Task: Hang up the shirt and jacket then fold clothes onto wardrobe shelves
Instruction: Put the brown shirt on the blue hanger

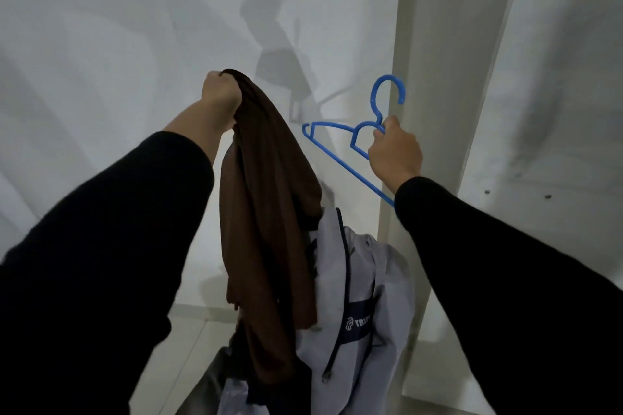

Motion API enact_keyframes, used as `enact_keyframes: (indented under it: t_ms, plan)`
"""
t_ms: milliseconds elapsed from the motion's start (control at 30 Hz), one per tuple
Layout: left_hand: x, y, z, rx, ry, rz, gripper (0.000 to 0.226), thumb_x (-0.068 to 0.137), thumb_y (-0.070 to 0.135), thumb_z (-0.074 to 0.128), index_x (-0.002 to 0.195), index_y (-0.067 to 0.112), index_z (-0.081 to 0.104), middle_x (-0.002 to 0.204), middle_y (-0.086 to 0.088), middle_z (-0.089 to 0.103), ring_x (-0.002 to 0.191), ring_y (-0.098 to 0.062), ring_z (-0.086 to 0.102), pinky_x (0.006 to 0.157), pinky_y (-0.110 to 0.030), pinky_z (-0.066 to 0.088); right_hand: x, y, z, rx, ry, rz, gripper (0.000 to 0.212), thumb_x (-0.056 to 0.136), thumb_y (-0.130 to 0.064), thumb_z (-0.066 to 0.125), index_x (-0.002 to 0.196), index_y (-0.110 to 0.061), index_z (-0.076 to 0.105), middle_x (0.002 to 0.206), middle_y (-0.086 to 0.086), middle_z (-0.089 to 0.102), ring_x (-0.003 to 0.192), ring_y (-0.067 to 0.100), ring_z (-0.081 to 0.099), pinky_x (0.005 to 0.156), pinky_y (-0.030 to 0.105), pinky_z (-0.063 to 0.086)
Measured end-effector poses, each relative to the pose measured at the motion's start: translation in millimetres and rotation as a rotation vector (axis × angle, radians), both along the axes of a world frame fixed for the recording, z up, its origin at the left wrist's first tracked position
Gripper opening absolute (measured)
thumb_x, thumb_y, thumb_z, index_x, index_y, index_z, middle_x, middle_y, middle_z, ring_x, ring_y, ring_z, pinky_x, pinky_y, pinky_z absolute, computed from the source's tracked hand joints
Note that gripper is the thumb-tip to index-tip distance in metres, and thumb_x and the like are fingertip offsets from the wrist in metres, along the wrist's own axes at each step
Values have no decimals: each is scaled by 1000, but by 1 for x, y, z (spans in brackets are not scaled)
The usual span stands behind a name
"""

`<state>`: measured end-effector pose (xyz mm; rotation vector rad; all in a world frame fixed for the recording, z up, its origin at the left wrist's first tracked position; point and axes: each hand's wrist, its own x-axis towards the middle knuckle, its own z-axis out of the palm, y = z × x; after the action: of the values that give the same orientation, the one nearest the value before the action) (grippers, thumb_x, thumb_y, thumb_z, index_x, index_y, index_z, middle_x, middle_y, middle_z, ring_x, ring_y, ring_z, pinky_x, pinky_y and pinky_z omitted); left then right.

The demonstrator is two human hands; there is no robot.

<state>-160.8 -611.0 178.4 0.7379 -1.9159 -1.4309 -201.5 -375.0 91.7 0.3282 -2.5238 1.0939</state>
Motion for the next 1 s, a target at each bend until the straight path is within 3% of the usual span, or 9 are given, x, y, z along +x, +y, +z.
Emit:
enact_keyframes:
  t_ms: [100,200,333,467,633,733,800,867,1000]
  plan:
    - [23,4,18,79,128,-25,39,100,16,22,135,12,38,113,-5,47,90,-19,50,72,-31,48,21,-12,12,-100,-48,29,22,102,-21,37,116,-10,50,89,1,52,82,17,50,68,24,38]
    - [51,2,37,94,218,-70,39,100,17,24,135,10,39,115,-9,51,90,-21,55,79,-33,53,47,-25,20,-218,-90,110,10,99,-21,43,102,-12,47,80,-3,48,82,19,49,61,21,39]
    - [90,1,59,142,322,-154,38,100,15,27,132,6,46,113,-11,55,81,-18,58,53,-20,50,92,-39,31,-179,-102,231,48,85,-32,68,121,-5,54,116,6,58,100,25,61,90,38,52]
    - [130,7,76,185,425,-279,33,102,22,30,128,9,47,112,-9,59,93,-22,59,81,-29,54,138,-53,40,-180,-125,285,52,85,-25,68,130,-6,49,126,14,56,109,31,59,98,40,49]
    - [176,18,86,254,517,-516,26,103,25,32,112,15,54,89,0,56,82,-17,58,69,-27,50,193,-56,43,-52,-96,283,41,94,-12,50,134,-4,48,123,17,57,103,29,56,84,26,38]
    - [196,22,81,273,532,-603,30,102,29,35,123,13,50,96,-2,59,92,-21,59,90,-35,49,220,-54,38,-49,-108,313,17,94,-12,47,97,-4,62,87,10,57,73,19,50,65,18,37]
    - [209,25,78,257,517,-601,33,101,29,36,129,16,48,108,-6,60,97,-21,59,94,-36,49,233,-51,33,-101,-140,308,27,93,-10,48,66,-13,49,67,3,47,59,12,44,51,13,35]
    - [221,24,77,182,475,-541,36,102,27,35,134,13,46,113,-6,58,98,-19,59,86,-31,52,243,-45,32,-116,-130,266,33,91,-6,47,60,-17,42,62,2,44,58,12,44,52,15,36]
    - [236,7,70,-130,214,-298,39,100,22,29,130,5,48,128,-15,53,117,-30,53,96,-33,45,261,-24,45,-114,-50,146,29,87,-4,43,60,-14,44,60,1,44,59,16,45,59,23,40]
